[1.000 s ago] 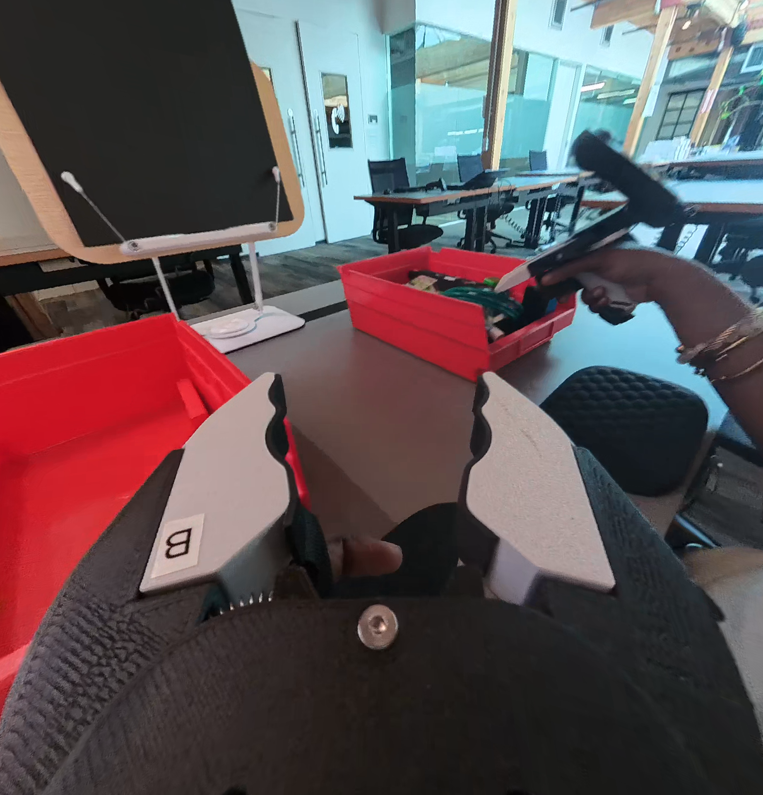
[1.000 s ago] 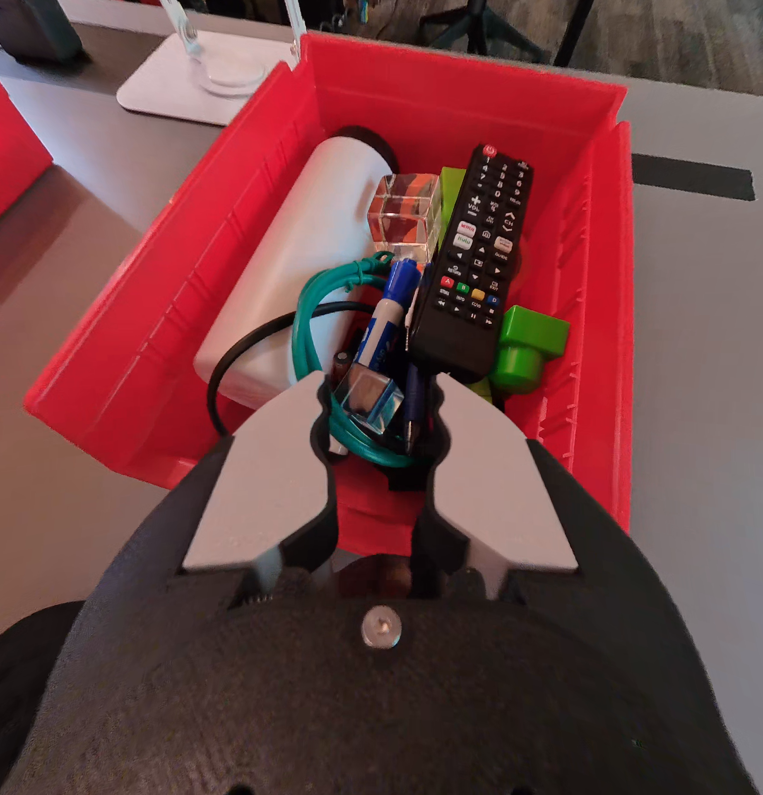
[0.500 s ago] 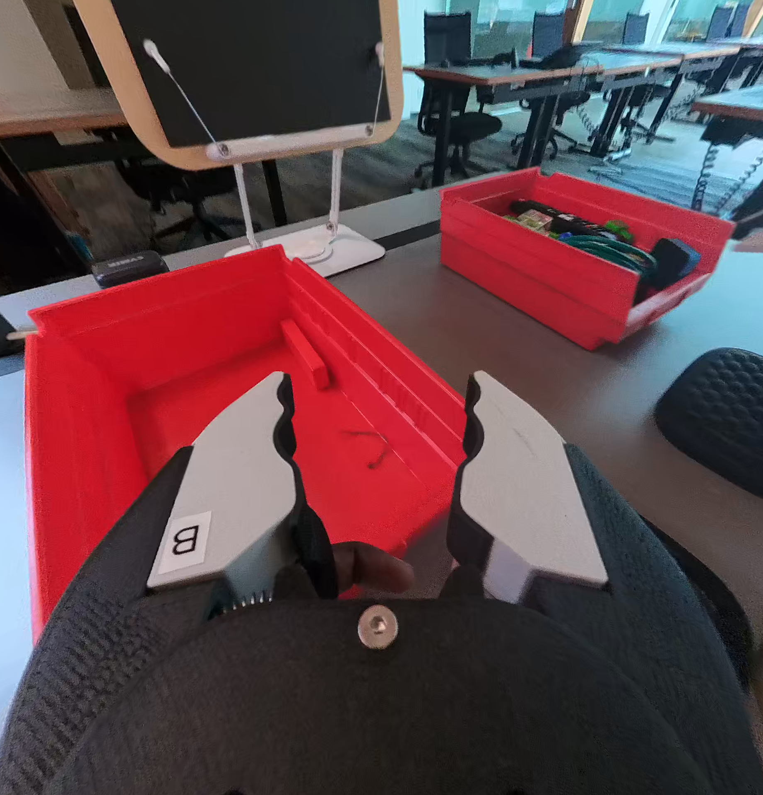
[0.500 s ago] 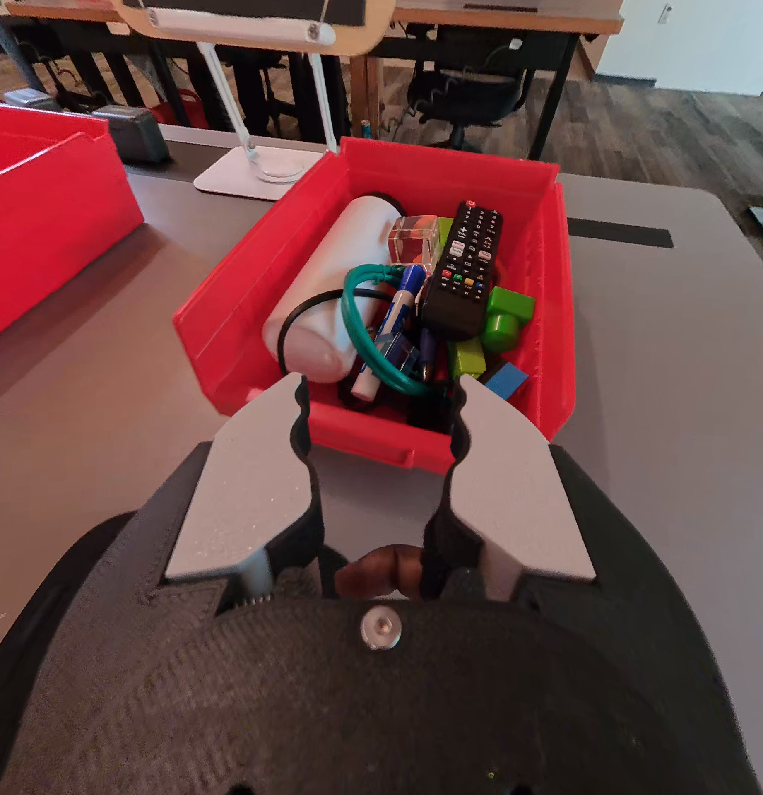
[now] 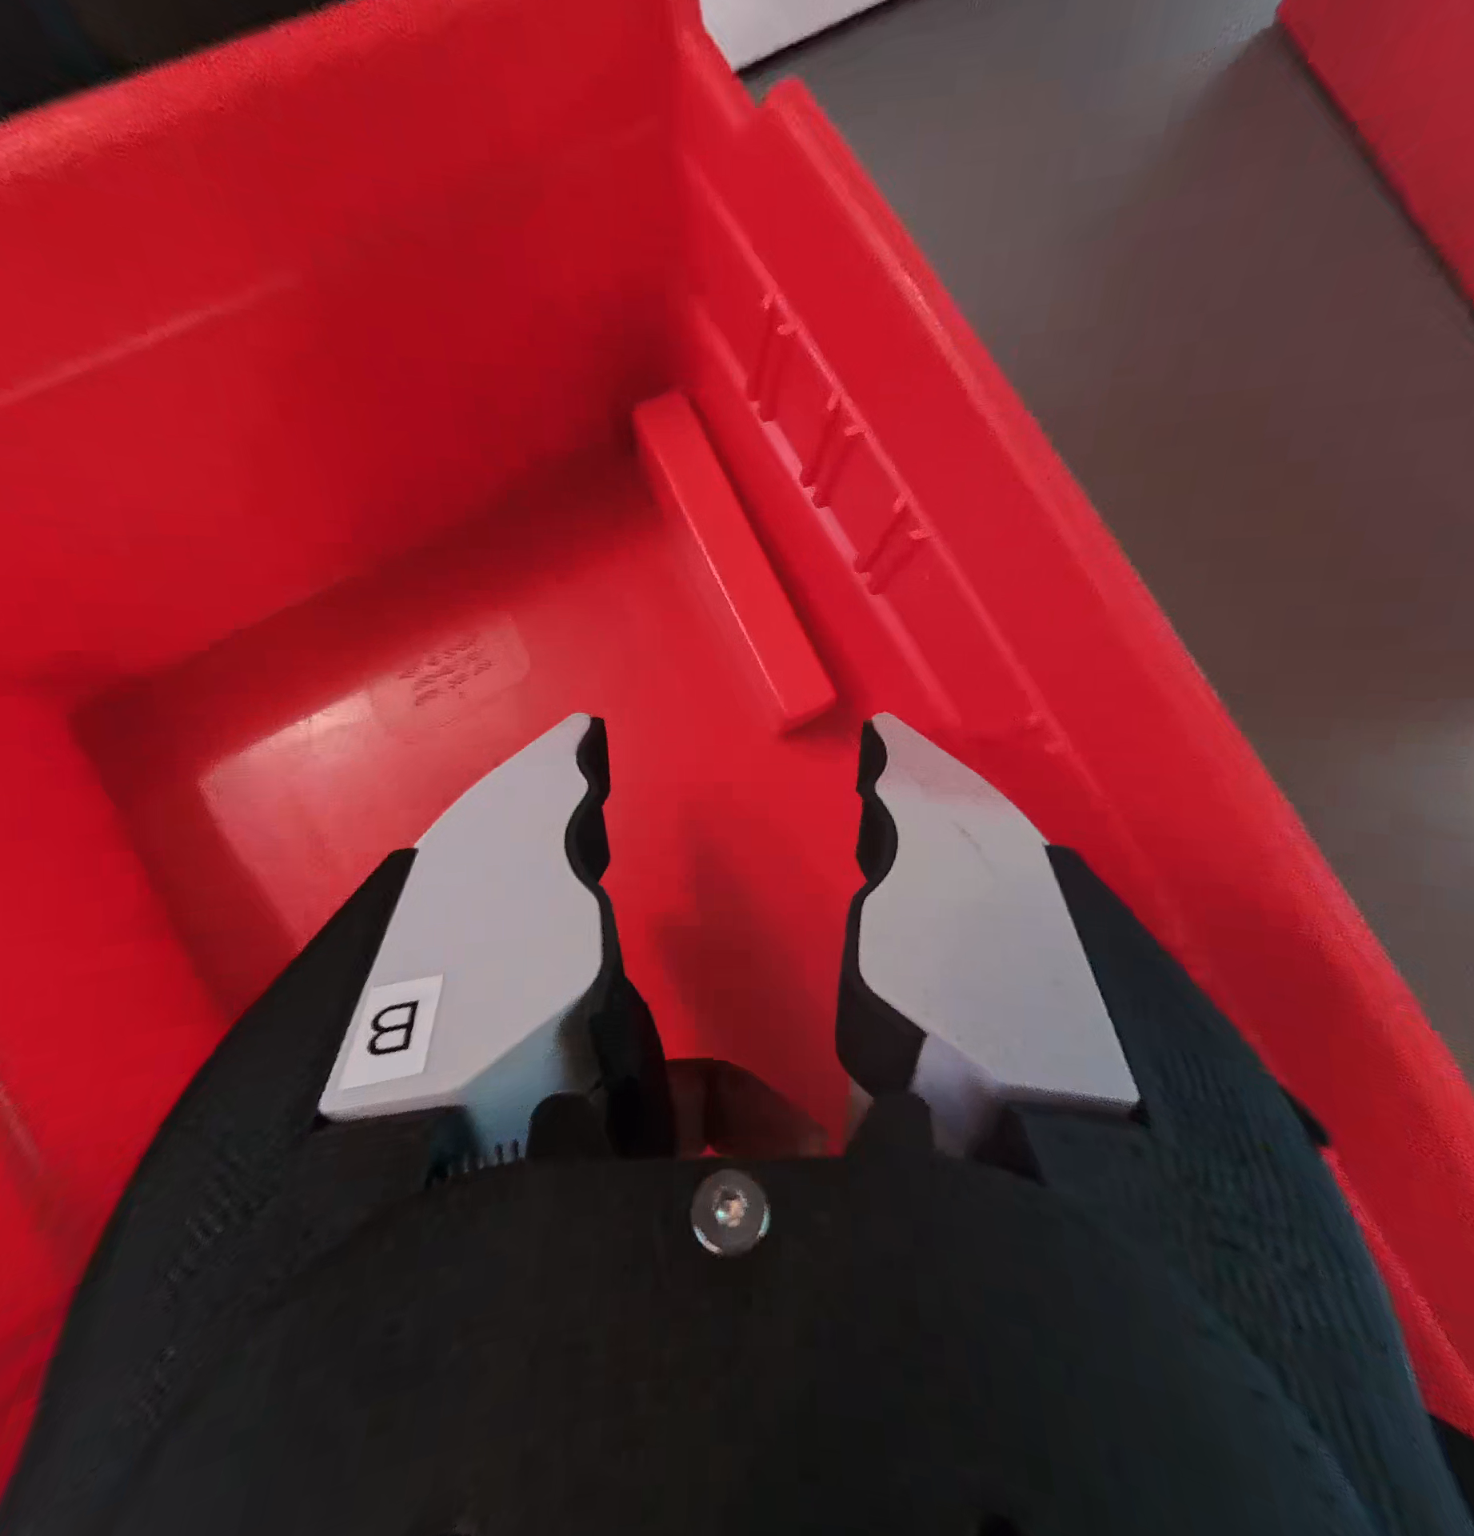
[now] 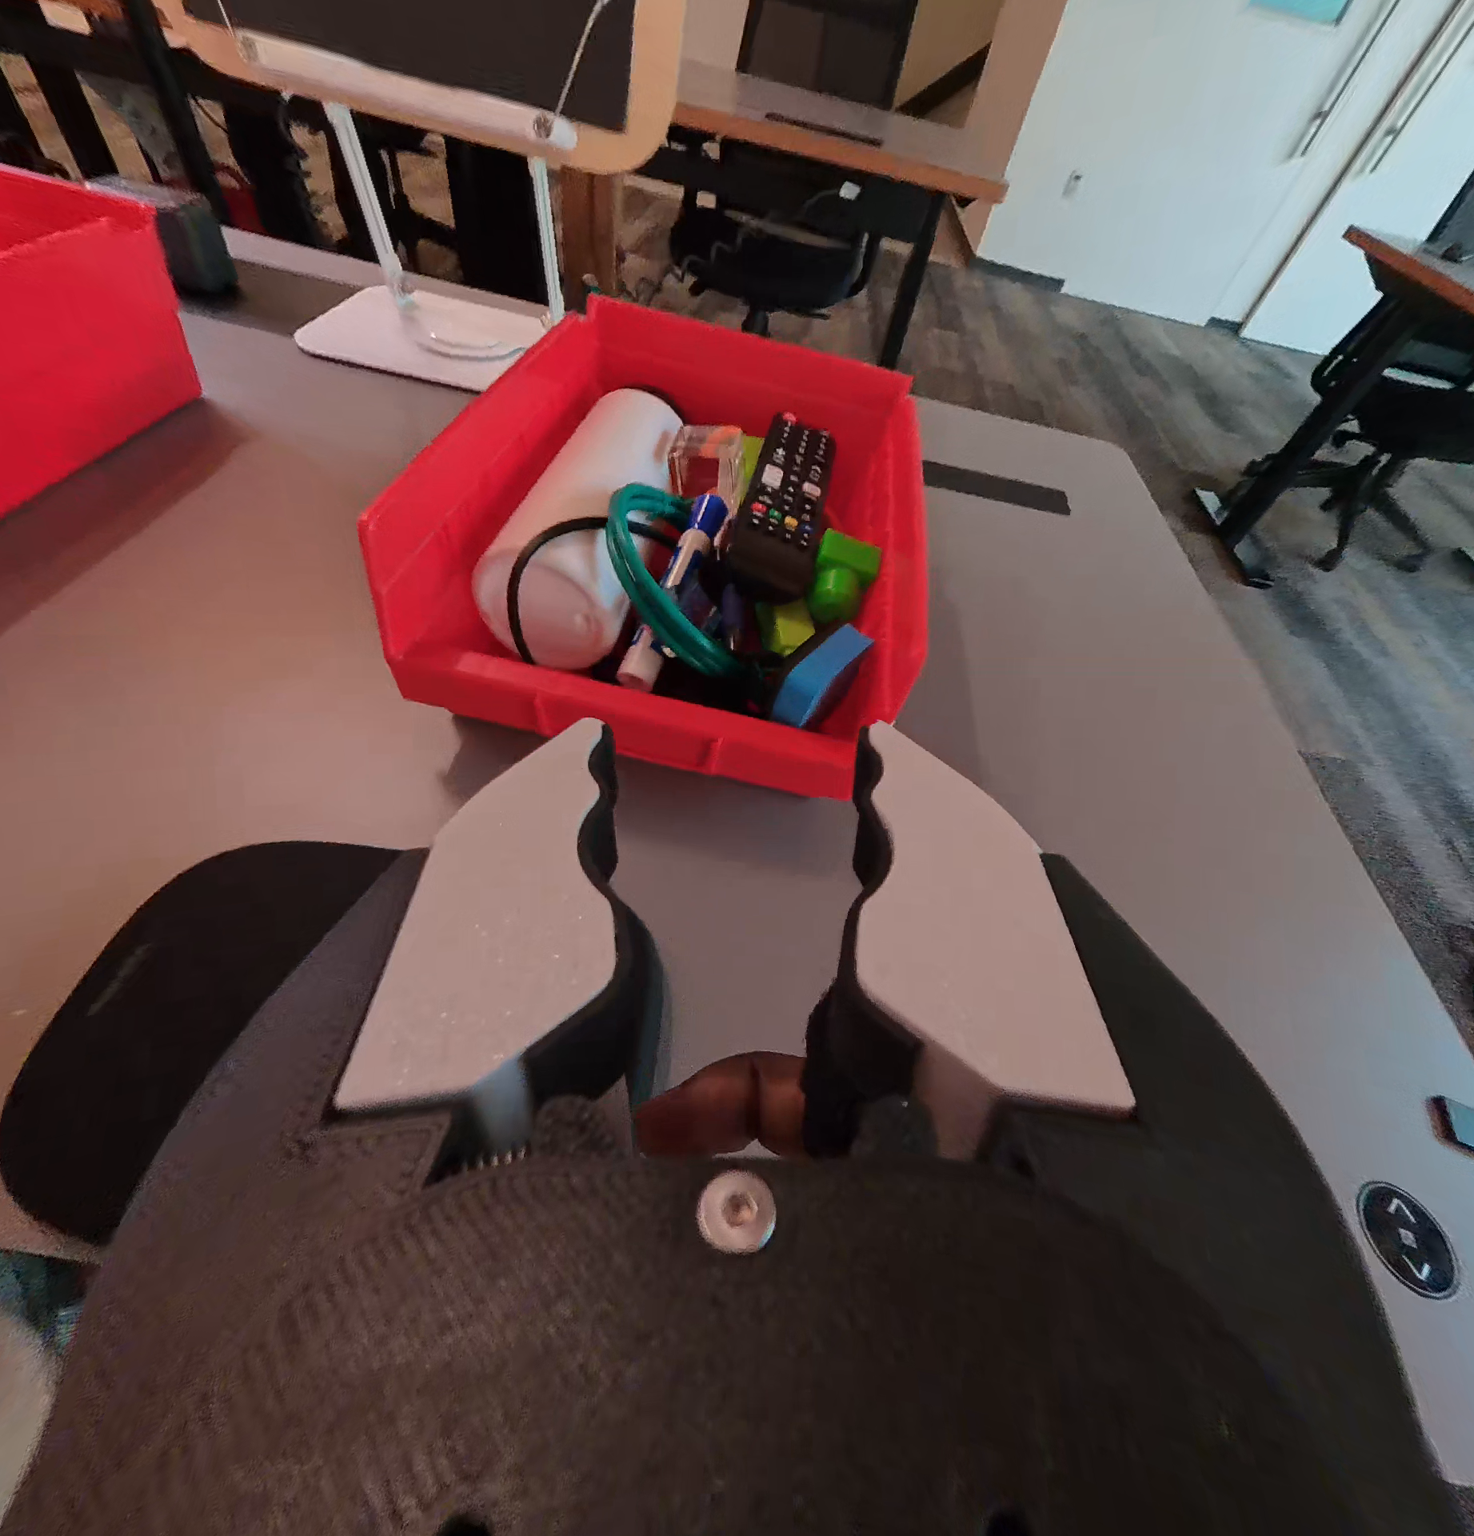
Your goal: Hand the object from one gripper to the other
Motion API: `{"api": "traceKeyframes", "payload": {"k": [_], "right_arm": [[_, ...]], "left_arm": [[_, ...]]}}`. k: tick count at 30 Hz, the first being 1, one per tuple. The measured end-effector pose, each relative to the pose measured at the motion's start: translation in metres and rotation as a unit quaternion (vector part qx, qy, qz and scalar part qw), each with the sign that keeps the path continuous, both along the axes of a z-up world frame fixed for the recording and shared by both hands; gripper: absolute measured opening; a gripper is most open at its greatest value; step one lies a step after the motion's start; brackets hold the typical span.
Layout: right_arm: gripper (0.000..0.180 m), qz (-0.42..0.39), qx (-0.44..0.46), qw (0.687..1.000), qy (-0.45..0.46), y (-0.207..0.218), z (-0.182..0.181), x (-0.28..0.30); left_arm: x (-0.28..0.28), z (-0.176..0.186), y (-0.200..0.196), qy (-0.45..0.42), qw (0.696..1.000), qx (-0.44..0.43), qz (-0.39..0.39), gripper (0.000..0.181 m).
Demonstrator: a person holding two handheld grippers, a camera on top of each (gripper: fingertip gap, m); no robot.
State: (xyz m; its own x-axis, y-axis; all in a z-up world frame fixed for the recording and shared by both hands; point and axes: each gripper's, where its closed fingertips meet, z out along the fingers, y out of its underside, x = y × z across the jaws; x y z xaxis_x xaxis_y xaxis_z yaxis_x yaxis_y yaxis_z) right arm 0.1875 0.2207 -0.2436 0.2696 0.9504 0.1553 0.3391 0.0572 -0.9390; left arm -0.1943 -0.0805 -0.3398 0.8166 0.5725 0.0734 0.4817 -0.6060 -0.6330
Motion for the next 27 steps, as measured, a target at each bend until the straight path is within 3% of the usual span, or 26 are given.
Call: {"api": "traceKeyframes", "payload": {"k": [3,12,16,18,22,27], "right_arm": [[0.055,0.024,-0.016,1.0,0.008,-0.009,0.0,-0.003],[0.054,0.032,-0.003,0.999,0.006,-0.014,-0.001,-0.004],[0.054,0.031,0.002,1.0,0.006,-0.013,-0.001,-0.003],[0.053,0.031,0.008,0.999,0.009,-0.015,0.0,-0.003],[0.052,0.042,0.018,0.999,0.011,-0.02,0.001,-0.005],[0.051,0.111,0.0,0.993,0.037,-0.049,0.002,-0.016]], "left_arm": [[0.005,-0.002,0.013,-0.042,0.998,0.038,-0.008,0.053],[-0.01,-0.03,0.015,-0.034,0.999,-0.01,0.002,0.048],[-0.015,-0.041,0.007,0.008,0.998,-0.055,-0.009,0.02],[-0.015,-0.039,0.003,0.011,0.998,-0.054,-0.011,0.019],[-0.008,-0.012,-0.004,0.02,0.999,0.022,-0.014,0.017],[0.031,0.064,-0.016,0.072,0.977,0.193,-0.043,0.017]]}}
